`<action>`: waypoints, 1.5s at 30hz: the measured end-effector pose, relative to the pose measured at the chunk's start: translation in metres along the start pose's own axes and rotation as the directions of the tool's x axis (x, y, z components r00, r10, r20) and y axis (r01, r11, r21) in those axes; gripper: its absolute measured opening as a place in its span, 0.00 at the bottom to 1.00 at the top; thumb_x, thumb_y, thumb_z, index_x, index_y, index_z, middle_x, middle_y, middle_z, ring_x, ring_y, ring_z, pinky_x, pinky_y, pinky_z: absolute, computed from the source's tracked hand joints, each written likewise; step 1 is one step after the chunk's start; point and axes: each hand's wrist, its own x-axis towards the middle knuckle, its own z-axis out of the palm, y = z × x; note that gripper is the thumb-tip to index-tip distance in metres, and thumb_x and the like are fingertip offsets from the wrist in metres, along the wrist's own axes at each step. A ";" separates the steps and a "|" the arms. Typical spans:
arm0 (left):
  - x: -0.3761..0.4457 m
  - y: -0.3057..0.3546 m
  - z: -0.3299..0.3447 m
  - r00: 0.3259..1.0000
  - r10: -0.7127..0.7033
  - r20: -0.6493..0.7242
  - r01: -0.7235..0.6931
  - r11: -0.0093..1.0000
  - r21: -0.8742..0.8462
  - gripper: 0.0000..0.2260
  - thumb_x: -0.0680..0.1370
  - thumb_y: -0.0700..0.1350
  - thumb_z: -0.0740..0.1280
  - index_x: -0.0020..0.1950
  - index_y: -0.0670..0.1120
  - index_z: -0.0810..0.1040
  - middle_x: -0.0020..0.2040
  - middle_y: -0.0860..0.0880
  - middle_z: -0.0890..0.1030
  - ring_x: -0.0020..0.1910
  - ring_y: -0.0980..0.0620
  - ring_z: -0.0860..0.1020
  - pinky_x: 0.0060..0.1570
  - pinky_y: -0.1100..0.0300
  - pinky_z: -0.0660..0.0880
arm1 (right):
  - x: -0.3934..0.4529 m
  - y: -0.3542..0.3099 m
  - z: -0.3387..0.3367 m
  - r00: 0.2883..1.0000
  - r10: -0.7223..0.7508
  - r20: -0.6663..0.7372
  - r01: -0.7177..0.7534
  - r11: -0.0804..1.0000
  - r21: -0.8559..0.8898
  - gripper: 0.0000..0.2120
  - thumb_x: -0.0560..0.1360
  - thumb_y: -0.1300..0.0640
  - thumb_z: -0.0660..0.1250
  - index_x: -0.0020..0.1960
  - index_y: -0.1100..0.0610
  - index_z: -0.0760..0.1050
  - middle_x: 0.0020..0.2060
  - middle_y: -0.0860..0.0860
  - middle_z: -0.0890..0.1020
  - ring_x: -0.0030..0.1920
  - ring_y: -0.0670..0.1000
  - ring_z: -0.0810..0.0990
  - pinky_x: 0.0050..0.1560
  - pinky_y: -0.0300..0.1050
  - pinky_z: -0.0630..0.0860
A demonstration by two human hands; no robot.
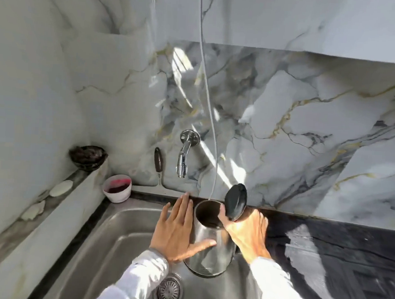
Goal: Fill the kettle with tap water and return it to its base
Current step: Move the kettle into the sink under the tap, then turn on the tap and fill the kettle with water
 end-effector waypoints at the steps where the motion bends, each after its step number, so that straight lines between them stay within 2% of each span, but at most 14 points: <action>1: 0.001 -0.007 0.005 1.000 0.000 -0.004 0.000 1.000 0.005 0.53 0.73 0.80 0.48 0.71 0.33 0.75 0.74 0.35 0.74 0.71 0.39 0.76 0.65 0.36 0.76 | 0.000 -0.004 0.002 1.000 -0.011 -0.014 0.011 1.000 0.014 0.29 0.64 0.29 0.66 0.29 0.57 0.77 0.25 0.55 0.82 0.32 0.60 0.84 0.32 0.46 0.76; 5: 0.010 -0.038 0.023 1.000 0.000 0.029 0.000 1.000 -0.008 0.52 0.74 0.80 0.48 0.72 0.34 0.74 0.74 0.36 0.74 0.71 0.40 0.76 0.66 0.36 0.75 | 0.008 -0.029 0.026 0.997 0.006 0.080 -0.003 0.999 -0.040 0.25 0.67 0.35 0.72 0.30 0.59 0.80 0.28 0.59 0.83 0.36 0.64 0.84 0.38 0.49 0.76; 8: 0.025 -0.058 0.020 0.999 -0.037 0.012 0.037 0.997 -0.060 0.49 0.77 0.77 0.46 0.73 0.36 0.73 0.74 0.37 0.74 0.71 0.40 0.76 0.67 0.35 0.75 | 0.020 -0.033 0.046 0.999 -0.012 0.051 0.013 1.000 -0.006 0.29 0.65 0.33 0.66 0.23 0.57 0.71 0.22 0.58 0.79 0.29 0.64 0.81 0.35 0.50 0.75; 10: 0.046 -0.074 0.011 0.991 -0.127 -0.038 0.116 0.971 -0.211 0.46 0.80 0.74 0.44 0.76 0.37 0.70 0.75 0.37 0.74 0.72 0.39 0.74 0.70 0.38 0.73 | 0.028 -0.041 0.060 0.998 -0.008 0.060 0.006 1.000 0.029 0.28 0.65 0.32 0.62 0.22 0.55 0.67 0.21 0.58 0.78 0.27 0.64 0.80 0.34 0.50 0.75; 13: 0.083 -0.091 -0.009 0.958 -0.278 -0.066 0.202 0.823 -0.531 0.38 0.80 0.71 0.53 0.75 0.40 0.70 0.69 0.39 0.78 0.67 0.41 0.78 0.66 0.44 0.76 | 0.040 -0.041 0.073 0.999 -0.010 0.042 0.008 0.998 0.058 0.29 0.65 0.32 0.62 0.22 0.55 0.67 0.20 0.55 0.77 0.27 0.63 0.80 0.34 0.49 0.75; 16: 0.120 -0.092 -0.029 0.926 -0.377 -0.003 0.252 0.625 -0.739 0.32 0.75 0.66 0.70 0.67 0.41 0.78 0.56 0.43 0.85 0.53 0.48 0.84 0.58 0.48 0.81 | 0.046 -0.041 0.082 0.996 -0.080 0.026 0.078 0.995 0.060 0.26 0.67 0.33 0.63 0.24 0.51 0.60 0.19 0.49 0.72 0.25 0.59 0.79 0.34 0.44 0.70; 18: 0.136 -0.086 -0.035 0.925 -0.380 -0.003 0.270 0.662 -0.699 0.23 0.71 0.63 0.77 0.51 0.44 0.84 0.43 0.47 0.87 0.44 0.50 0.85 0.51 0.52 0.82 | 0.049 -0.042 0.086 0.997 -0.079 0.028 0.077 0.995 0.061 0.25 0.67 0.33 0.63 0.25 0.50 0.60 0.20 0.51 0.75 0.26 0.59 0.79 0.35 0.45 0.72; 21: 0.145 -0.073 -0.038 0.916 -0.400 0.024 0.353 0.778 -0.520 0.22 0.70 0.64 0.77 0.36 0.48 0.75 0.36 0.46 0.83 0.41 0.42 0.82 0.44 0.49 0.80 | 0.050 -0.039 0.093 0.996 -0.083 0.021 0.081 0.995 0.057 0.24 0.66 0.33 0.63 0.26 0.50 0.61 0.21 0.52 0.77 0.26 0.59 0.79 0.35 0.47 0.74; 25: 0.146 -0.063 -0.042 0.893 -0.449 0.020 0.419 0.814 -0.403 0.18 0.74 0.59 0.74 0.41 0.46 0.75 0.40 0.43 0.79 0.46 0.35 0.79 0.45 0.50 0.73 | 0.047 -0.038 0.097 0.997 -0.082 0.015 0.081 0.995 0.056 0.23 0.65 0.32 0.62 0.27 0.50 0.63 0.23 0.55 0.78 0.28 0.62 0.80 0.35 0.48 0.73; 33: 0.146 -0.074 -0.038 0.928 -0.358 0.097 0.337 0.704 -0.625 0.12 0.72 0.48 0.76 0.36 0.42 0.78 0.34 0.46 0.84 0.38 0.41 0.83 0.45 0.47 0.82 | 0.049 -0.042 0.096 0.997 -0.076 0.024 0.075 0.997 0.035 0.27 0.66 0.31 0.61 0.27 0.54 0.71 0.24 0.54 0.79 0.30 0.61 0.81 0.37 0.49 0.77; 36: 0.142 -0.079 -0.038 0.939 -0.335 0.074 0.306 0.718 -0.625 0.10 0.69 0.50 0.74 0.36 0.45 0.78 0.33 0.47 0.83 0.35 0.43 0.81 0.42 0.48 0.81 | 0.050 -0.047 0.096 0.996 -0.088 0.034 0.087 0.996 0.036 0.26 0.66 0.31 0.61 0.28 0.54 0.72 0.24 0.54 0.80 0.31 0.62 0.81 0.39 0.50 0.76; 39: 0.138 -0.069 -0.042 0.928 -0.365 0.072 0.341 0.757 -0.558 0.22 0.70 0.61 0.77 0.32 0.48 0.71 0.29 0.50 0.77 0.31 0.47 0.77 0.34 0.55 0.73 | 0.049 -0.052 0.096 0.995 -0.094 0.026 0.093 0.994 0.054 0.26 0.65 0.31 0.62 0.29 0.55 0.74 0.24 0.54 0.79 0.31 0.62 0.81 0.37 0.50 0.75; 43: 0.141 -0.058 -0.047 0.905 -0.424 0.035 0.394 0.804 -0.445 0.16 0.75 0.56 0.73 0.45 0.43 0.79 0.43 0.40 0.83 0.46 0.36 0.81 0.46 0.47 0.78 | 0.046 -0.055 0.097 0.994 -0.101 0.031 0.099 0.994 0.054 0.25 0.66 0.31 0.64 0.27 0.53 0.69 0.23 0.54 0.78 0.29 0.63 0.81 0.36 0.50 0.75; 45: 0.142 -0.054 -0.047 0.905 -0.424 0.037 0.395 0.805 -0.442 0.15 0.76 0.53 0.72 0.45 0.41 0.76 0.42 0.40 0.81 0.44 0.35 0.79 0.45 0.47 0.76 | 0.045 -0.055 0.098 0.992 -0.125 0.021 0.123 0.991 0.054 0.25 0.66 0.32 0.64 0.27 0.51 0.64 0.22 0.54 0.77 0.28 0.63 0.80 0.34 0.48 0.72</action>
